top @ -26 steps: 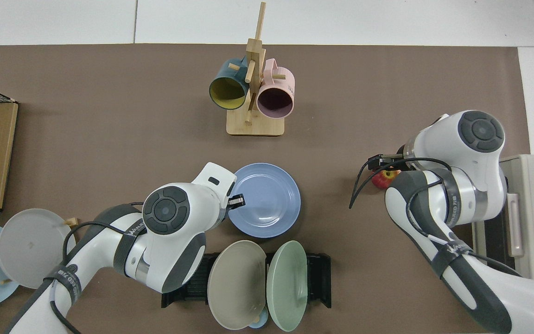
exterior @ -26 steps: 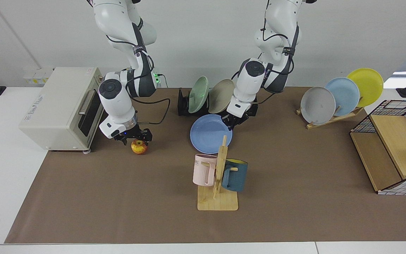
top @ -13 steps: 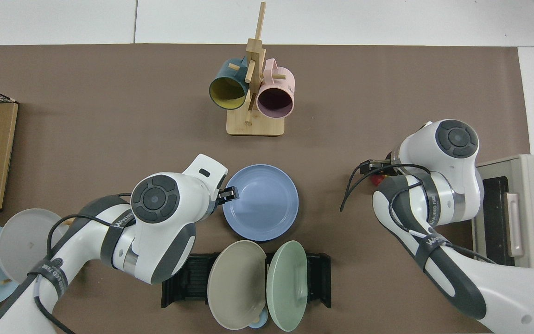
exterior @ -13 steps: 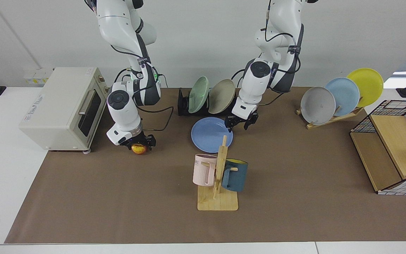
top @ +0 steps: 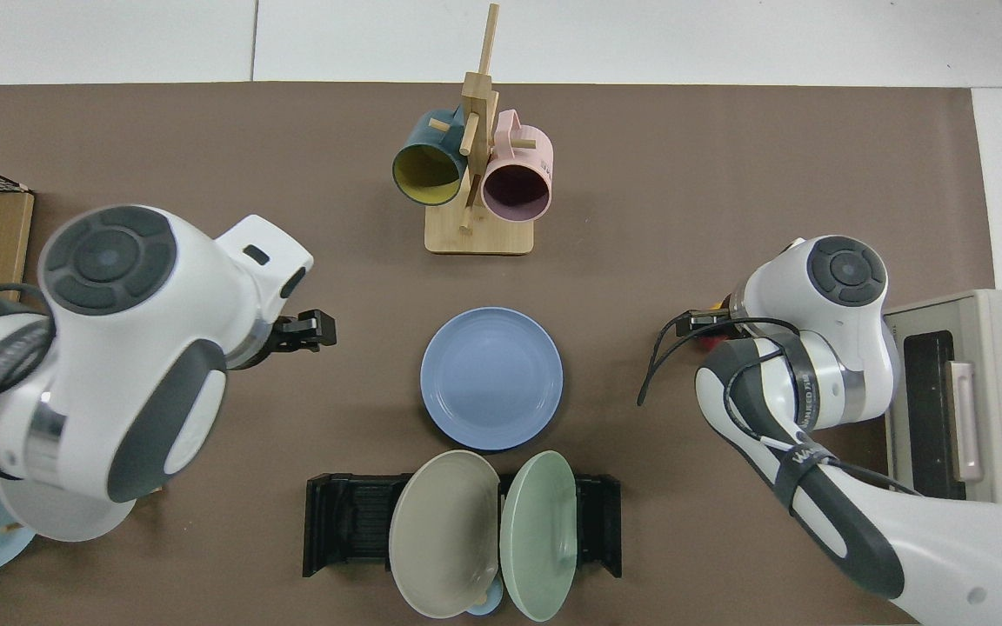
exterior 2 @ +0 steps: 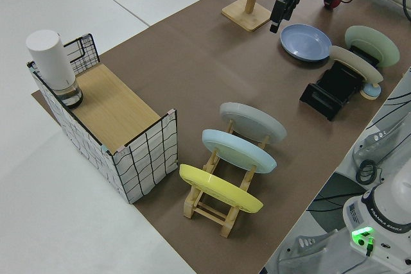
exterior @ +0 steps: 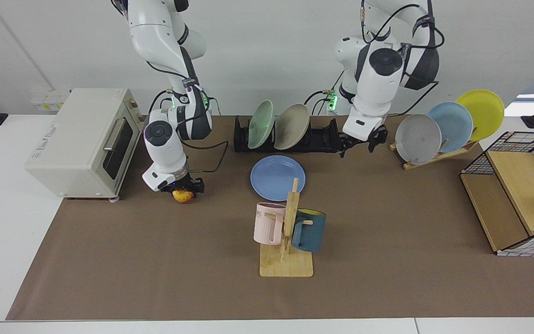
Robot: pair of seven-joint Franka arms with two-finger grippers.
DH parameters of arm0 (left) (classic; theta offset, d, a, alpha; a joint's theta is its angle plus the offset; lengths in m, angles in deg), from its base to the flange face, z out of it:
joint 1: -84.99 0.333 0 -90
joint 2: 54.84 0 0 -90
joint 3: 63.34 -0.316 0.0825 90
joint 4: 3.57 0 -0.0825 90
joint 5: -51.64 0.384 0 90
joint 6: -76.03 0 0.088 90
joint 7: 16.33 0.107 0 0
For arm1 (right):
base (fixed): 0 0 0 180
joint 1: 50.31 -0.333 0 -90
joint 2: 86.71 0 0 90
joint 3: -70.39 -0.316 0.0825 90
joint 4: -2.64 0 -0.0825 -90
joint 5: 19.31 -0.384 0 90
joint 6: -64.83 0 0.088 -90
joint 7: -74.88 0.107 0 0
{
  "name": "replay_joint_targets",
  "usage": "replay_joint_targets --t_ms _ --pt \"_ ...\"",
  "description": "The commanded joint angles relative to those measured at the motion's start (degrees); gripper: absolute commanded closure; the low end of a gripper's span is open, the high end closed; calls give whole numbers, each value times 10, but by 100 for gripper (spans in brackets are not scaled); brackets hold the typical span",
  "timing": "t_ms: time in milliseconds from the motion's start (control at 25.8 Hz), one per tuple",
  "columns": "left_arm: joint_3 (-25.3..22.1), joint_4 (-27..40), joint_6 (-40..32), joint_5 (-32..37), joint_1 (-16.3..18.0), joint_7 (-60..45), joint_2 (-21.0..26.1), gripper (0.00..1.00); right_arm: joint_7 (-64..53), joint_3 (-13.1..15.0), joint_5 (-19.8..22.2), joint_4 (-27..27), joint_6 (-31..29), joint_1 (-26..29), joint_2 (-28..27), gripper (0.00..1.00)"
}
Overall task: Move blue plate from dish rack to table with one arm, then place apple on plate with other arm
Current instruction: 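Release the plate and withdraw the left gripper while the right lifts the apple, then carry the apple with the right gripper over the blue plate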
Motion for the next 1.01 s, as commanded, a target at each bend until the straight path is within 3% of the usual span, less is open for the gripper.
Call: replay_joint_targets --t_ms 0,233,388,737,970 --pt "-44 -64 -73 -5 3 75 3 0 9 0 17 -1 -4 4 18 100" --pt "-96 -80 -90 -10 3 142 -26 0 7 1 17 -38 51 9 44 100" --pt "-127 -83 -90 -56 2 195 -34 0 4 2 17 -70 96 11 58 100" --pt "-129 -88 -88 -56 3 198 -35 0 9 2 17 -103 178 9 96 100" --pt "-130 -87 -89 -56 4 209 -36 0 11 0 9 -108 174 2 93 100"
